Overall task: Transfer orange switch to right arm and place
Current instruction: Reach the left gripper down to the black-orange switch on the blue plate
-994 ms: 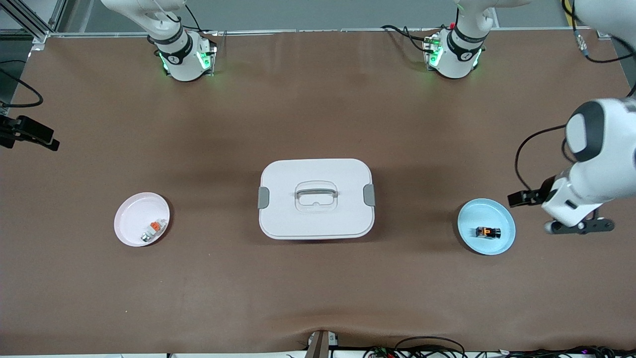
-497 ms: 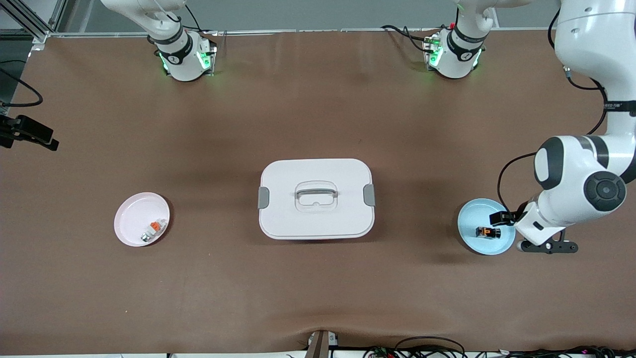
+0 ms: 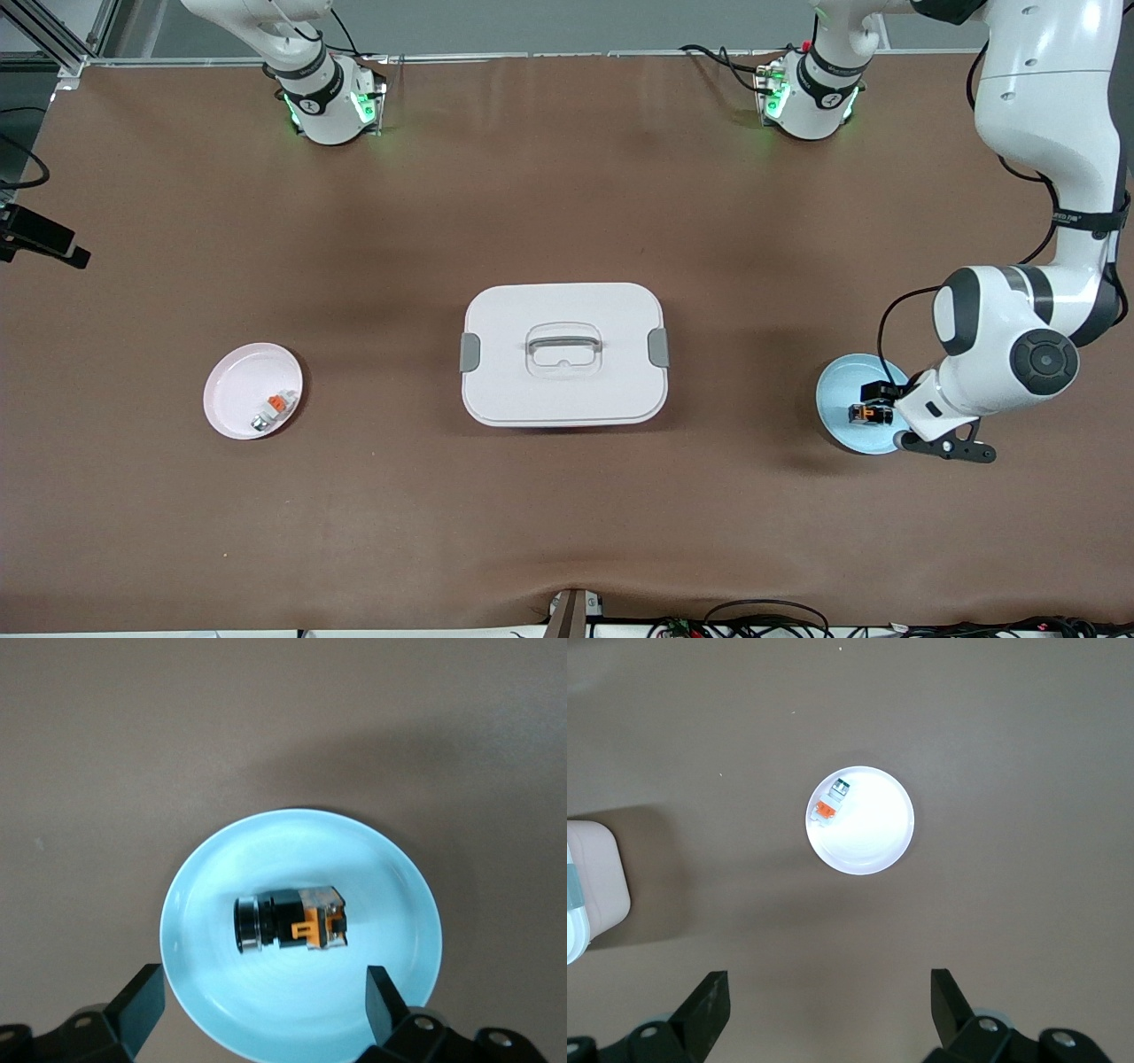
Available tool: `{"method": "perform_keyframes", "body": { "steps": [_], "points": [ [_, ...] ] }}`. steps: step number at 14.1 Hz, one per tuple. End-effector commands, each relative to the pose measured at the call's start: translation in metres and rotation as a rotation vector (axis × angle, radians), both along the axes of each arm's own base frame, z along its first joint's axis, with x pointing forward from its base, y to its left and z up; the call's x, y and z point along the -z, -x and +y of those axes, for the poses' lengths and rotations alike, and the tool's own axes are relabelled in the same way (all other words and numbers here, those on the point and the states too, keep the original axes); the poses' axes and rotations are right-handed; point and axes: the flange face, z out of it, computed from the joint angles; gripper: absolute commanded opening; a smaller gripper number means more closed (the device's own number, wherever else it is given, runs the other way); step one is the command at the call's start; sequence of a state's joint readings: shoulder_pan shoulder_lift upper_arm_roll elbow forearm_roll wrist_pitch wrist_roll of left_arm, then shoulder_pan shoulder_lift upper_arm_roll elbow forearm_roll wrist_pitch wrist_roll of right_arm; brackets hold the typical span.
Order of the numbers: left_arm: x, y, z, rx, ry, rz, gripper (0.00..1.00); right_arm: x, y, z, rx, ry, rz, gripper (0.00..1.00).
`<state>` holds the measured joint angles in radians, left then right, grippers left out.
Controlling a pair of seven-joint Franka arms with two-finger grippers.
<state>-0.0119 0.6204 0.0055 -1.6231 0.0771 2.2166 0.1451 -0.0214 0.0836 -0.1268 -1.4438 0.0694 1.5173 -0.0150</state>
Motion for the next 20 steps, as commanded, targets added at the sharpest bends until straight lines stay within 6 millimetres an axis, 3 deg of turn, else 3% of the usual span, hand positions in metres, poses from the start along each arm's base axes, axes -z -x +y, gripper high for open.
{"method": "perform_keyframes", "body": {
  "steps": [1,5,12,20],
  "points": [
    [0.013,-0.005,0.001,0.002,0.018,-0.018,1.00,-0.005,0.004,0.004,-0.009,0.001,-0.005,1.00],
    [0.024,-0.006,0.007,-0.030,0.045,-0.026,1.00,-0.006,0.003,0.017,-0.035,0.059,-0.002,1.00],
    [0.043,-0.009,-0.008,-0.061,0.096,-0.044,1.00,-0.005,0.004,0.011,-0.023,0.058,-0.001,1.00],
    [0.061,-0.005,-0.004,-0.057,0.089,-0.032,1.00,-0.004,0.003,0.011,-0.023,0.056,0.001,1.00]
  ]
}}
